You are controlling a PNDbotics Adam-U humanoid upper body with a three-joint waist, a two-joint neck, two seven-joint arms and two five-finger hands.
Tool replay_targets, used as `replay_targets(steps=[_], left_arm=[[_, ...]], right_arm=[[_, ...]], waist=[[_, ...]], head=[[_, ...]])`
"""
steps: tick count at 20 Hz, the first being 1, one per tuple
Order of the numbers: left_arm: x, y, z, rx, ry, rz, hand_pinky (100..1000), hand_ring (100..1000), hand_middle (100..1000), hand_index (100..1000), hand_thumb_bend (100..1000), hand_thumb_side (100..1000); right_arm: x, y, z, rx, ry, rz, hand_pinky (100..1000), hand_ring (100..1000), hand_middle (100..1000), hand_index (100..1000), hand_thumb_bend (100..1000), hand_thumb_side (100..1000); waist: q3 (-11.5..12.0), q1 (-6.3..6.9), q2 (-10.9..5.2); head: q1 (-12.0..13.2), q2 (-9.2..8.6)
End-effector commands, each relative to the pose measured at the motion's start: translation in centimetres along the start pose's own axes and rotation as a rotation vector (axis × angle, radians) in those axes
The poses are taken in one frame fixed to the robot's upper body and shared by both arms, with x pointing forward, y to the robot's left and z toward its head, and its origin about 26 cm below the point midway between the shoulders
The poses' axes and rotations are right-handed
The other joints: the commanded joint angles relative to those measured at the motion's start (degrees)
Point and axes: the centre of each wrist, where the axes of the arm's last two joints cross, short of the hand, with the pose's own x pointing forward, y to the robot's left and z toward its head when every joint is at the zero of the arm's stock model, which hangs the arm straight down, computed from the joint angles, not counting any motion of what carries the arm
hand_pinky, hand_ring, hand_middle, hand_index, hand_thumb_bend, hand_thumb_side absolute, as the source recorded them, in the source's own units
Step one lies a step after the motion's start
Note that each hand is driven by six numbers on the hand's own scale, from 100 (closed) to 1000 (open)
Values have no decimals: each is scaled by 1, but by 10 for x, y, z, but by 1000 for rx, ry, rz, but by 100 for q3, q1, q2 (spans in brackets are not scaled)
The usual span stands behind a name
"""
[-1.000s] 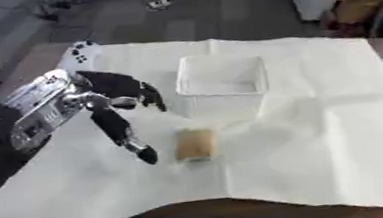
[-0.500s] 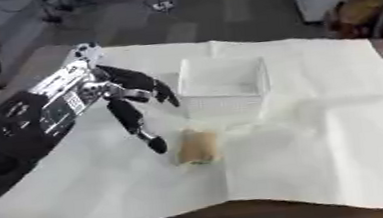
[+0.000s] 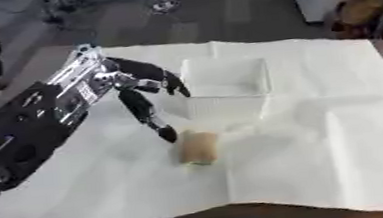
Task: Pick up objects on the table and place them in the box.
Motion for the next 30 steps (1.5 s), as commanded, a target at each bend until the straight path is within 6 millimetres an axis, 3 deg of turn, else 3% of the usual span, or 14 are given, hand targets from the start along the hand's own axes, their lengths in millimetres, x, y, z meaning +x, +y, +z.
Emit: replay_targets(steps=[1,5,9,13,24,30], left_arm=[[1,11,3,-20,-14,10,801,817,875,946,1000,878],[4,10,0,-70,-43,47,744,775,842,927,1000,869],[7,7,-3,-119,-73,112,610,724,802,922,1000,852],[10,9,-3,-144,-90,152,566,716,807,907,1000,854],[17,7,-10,-155,-122,173,544,690,807,894,1000,818],[17,-1,-15,-182,-117,163,599,719,824,918,1000,823]], right_arm=[[6,0,-7,-1,-31,-7,133,456,498,743,301,1000],[6,0,-7,-2,-32,-9,133,456,498,744,301,1000],[6,1,-7,-1,-32,-12,134,457,498,744,300,1000],[6,1,-8,0,-33,-15,134,457,498,744,300,1000],[7,2,-9,3,-36,-22,135,457,498,744,298,1000],[7,3,-10,0,-39,-27,137,457,498,744,296,1000]], waist=[[-20,20,-90],[-31,26,-88],[-40,31,-86],[-47,34,-89],[-86,39,-83],[-115,50,-77]], head=[[-38,-110],[-67,-54],[-82,24],[-83,56],[-77,65],[-101,85]])
